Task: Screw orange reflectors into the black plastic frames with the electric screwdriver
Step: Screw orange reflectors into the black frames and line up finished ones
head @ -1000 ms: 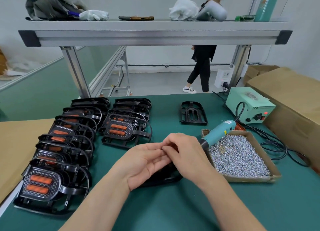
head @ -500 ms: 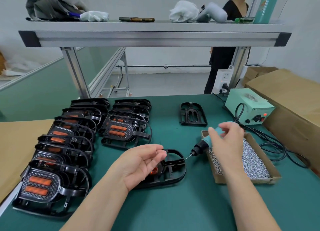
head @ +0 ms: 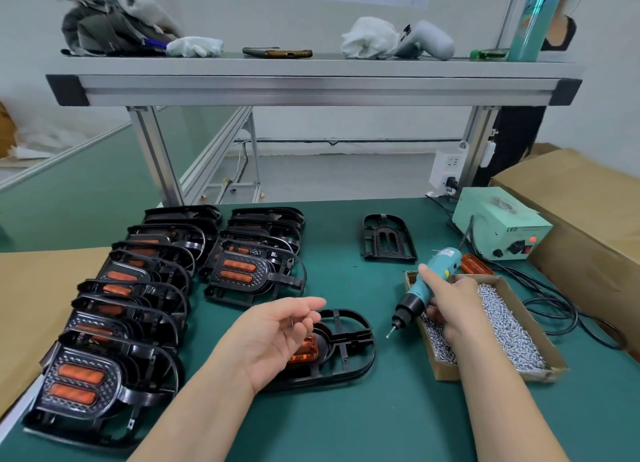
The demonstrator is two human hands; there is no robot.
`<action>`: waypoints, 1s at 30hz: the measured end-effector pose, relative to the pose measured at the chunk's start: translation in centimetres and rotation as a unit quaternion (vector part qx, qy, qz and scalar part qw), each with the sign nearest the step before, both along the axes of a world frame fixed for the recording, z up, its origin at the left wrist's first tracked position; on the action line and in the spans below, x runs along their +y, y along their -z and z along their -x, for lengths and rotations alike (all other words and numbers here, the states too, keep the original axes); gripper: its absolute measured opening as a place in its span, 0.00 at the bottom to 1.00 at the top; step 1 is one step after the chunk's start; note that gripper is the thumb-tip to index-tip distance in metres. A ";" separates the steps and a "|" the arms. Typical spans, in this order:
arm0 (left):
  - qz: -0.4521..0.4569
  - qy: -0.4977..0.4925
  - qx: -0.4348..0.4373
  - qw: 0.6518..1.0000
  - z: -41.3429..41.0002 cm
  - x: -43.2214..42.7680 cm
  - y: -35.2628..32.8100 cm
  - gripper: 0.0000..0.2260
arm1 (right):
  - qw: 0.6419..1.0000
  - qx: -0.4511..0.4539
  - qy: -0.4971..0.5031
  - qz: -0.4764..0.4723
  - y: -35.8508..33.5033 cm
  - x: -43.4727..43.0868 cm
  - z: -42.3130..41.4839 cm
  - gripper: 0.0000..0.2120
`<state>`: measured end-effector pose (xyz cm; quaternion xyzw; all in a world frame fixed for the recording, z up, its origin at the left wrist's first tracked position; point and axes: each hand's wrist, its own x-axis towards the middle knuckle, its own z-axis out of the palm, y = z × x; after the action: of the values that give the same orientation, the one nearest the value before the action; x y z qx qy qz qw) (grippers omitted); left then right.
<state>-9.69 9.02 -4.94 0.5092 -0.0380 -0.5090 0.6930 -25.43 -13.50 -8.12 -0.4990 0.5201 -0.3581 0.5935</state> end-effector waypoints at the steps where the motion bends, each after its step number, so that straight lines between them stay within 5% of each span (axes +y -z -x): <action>1: -0.003 0.000 -0.002 1.000 -0.1 0.1 0.1 0.09 | 1.000 -0.009 0.000 -0.011 -0.1 0.0 0.0 0.19; 9: 0.021 0.000 -0.005 1.000 -0.2 0.4 0.3 0.07 | 0.987 -0.145 0.034 -0.065 -1.1 0.9 -0.7 0.10; 21: -0.009 0.044 -0.039 0.998 1.7 -0.4 0.2 0.07 | 0.898 -0.419 0.083 -0.106 -6.4 5.5 -3.8 0.06; 25: 0.010 0.031 0.014 0.999 2.0 -0.2 -0.2 0.10 | 0.889 -0.437 0.115 -0.069 -7.4 6.3 -4.8 0.14; 30: 0.017 0.023 0.056 0.998 2.3 -0.1 -0.3 0.10 | 0.890 -0.433 0.142 0.002 -7.6 7.1 -5.3 0.09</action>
<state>-11.99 8.93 -4.65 0.4673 -0.0195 -0.5512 0.6909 -20.16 -6.37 -0.55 -0.2171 0.2763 -0.6202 0.7013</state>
